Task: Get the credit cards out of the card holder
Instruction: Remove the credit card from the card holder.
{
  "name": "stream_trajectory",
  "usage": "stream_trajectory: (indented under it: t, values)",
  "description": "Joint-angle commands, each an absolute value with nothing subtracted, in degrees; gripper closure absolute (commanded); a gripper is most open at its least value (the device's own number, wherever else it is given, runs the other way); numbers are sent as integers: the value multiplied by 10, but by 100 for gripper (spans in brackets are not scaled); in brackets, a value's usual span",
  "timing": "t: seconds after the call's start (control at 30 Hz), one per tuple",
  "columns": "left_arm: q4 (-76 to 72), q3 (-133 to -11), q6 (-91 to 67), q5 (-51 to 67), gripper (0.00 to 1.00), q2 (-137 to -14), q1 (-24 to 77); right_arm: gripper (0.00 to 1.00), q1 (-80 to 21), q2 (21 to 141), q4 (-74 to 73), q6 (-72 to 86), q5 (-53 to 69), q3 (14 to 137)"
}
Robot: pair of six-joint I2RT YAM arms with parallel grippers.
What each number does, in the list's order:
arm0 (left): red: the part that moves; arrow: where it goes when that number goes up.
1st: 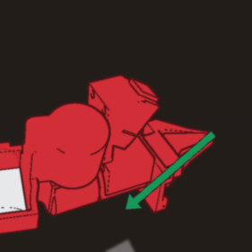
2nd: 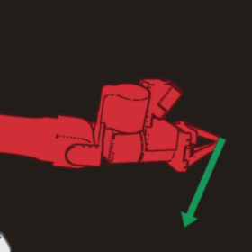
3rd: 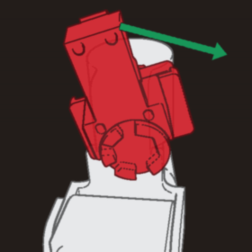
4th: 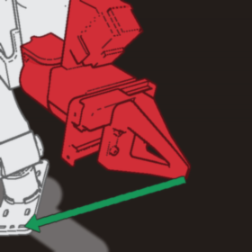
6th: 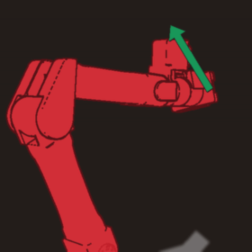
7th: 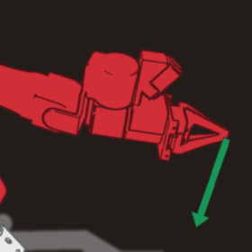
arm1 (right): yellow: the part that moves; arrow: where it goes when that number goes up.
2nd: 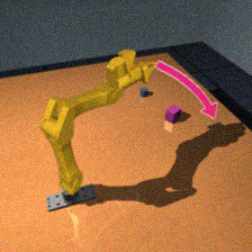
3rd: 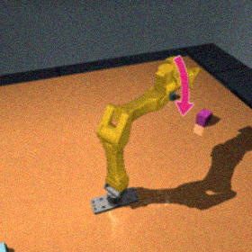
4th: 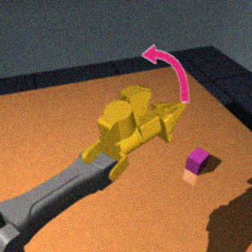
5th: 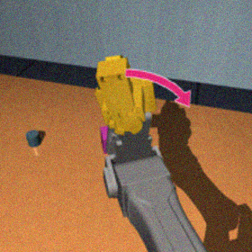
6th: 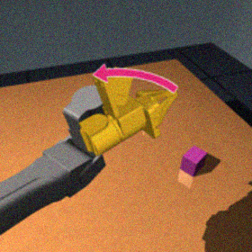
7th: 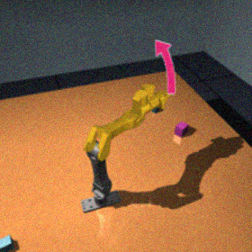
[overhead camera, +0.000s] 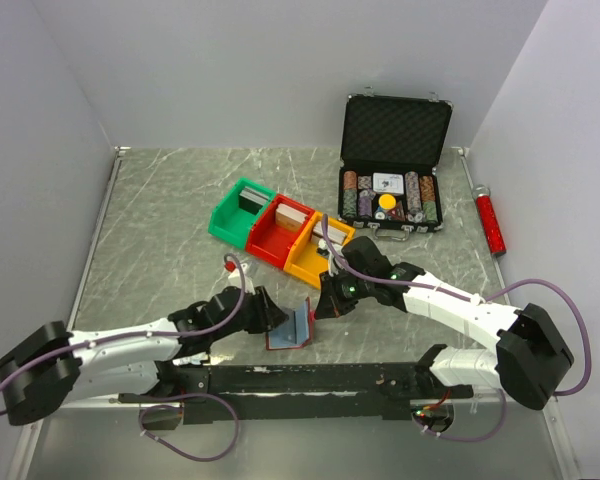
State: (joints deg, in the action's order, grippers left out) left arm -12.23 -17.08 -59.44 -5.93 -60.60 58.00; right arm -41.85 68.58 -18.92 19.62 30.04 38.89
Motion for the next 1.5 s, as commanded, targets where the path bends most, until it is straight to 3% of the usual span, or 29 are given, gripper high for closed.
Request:
stream_trajectory:
  t: [0.0, 0.33, 0.7, 0.77, 0.9, 1.03, 1.17, 1.47]
  values:
    - [-64, -168, -592, -95, 58, -550, 583, 100, -416, 670, -185, 192, 302, 395]
    - [-86, -174, -593, -80, 59, -549, 583, 100, -416, 673, -181, 194, 304, 393]
    - [-143, -205, -591, -52, 65, -697, 583, 100, -416, 656, -201, 197, 266, 378]
    - [-149, -200, -595, -52, 67, -707, 583, 91, -416, 644, -220, 195, 237, 379]
    - [-147, -196, -596, -58, 68, -706, 583, 61, -416, 614, -264, 190, 196, 387]
    - [-141, -196, -595, -63, 68, -694, 583, 53, -416, 574, -293, 191, 171, 408]
    - [-136, -194, -595, -66, 69, -679, 583, 53, -423, 556, -280, 198, 206, 431]
    - [-125, -190, -597, -68, 68, -616, 583, 71, -472, 668, -156, 238, 293, 439]
